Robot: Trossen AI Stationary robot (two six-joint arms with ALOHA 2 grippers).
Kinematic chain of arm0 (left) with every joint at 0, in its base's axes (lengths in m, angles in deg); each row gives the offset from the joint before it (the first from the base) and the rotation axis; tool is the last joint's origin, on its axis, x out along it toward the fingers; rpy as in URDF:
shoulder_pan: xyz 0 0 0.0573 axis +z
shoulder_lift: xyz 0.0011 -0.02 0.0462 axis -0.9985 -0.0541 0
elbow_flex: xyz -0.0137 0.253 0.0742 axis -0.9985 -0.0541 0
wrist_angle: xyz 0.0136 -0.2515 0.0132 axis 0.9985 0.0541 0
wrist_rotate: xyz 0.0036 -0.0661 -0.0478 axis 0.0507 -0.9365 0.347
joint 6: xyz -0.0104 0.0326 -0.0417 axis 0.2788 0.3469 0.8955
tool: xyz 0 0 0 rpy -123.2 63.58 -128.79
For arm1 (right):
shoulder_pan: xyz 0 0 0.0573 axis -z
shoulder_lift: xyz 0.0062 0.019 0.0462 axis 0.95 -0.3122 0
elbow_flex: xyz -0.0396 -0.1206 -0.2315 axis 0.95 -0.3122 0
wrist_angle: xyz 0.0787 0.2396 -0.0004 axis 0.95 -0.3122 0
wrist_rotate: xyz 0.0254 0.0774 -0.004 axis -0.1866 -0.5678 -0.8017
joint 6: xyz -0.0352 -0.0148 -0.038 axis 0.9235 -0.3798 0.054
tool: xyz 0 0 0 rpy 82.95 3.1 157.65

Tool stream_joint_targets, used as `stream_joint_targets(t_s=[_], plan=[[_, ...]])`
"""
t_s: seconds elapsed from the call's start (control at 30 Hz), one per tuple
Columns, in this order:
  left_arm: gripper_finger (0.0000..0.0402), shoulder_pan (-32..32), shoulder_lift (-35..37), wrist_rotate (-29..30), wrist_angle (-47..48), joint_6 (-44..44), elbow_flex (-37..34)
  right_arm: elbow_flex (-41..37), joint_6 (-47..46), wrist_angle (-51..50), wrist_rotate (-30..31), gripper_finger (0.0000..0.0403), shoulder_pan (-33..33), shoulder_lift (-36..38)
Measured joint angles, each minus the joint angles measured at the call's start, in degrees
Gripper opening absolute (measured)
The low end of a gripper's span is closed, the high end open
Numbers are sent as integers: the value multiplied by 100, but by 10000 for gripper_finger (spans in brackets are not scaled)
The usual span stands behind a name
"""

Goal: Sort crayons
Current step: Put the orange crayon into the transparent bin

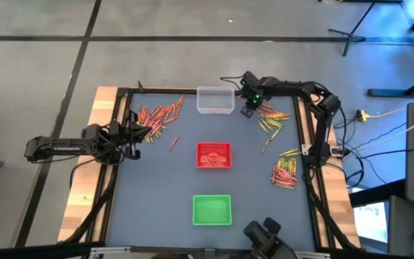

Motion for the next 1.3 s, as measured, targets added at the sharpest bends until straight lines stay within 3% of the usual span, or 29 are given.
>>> stream_joint_targets(t_s=[0.3,0.47,0.9,1.3], plan=[[0,0,0,10,13,0,0,460,118,-173,179,8,-406,660],[0,1,0,42,-1,0,1,728,221,203,200,18,-807,918],[0,0,0,42,-89,2,0,720,581,1963,-544,22,-1369,512],[0,0,0,-2,-90,0,0,715,553,2081,-539,23,-1364,-65]])
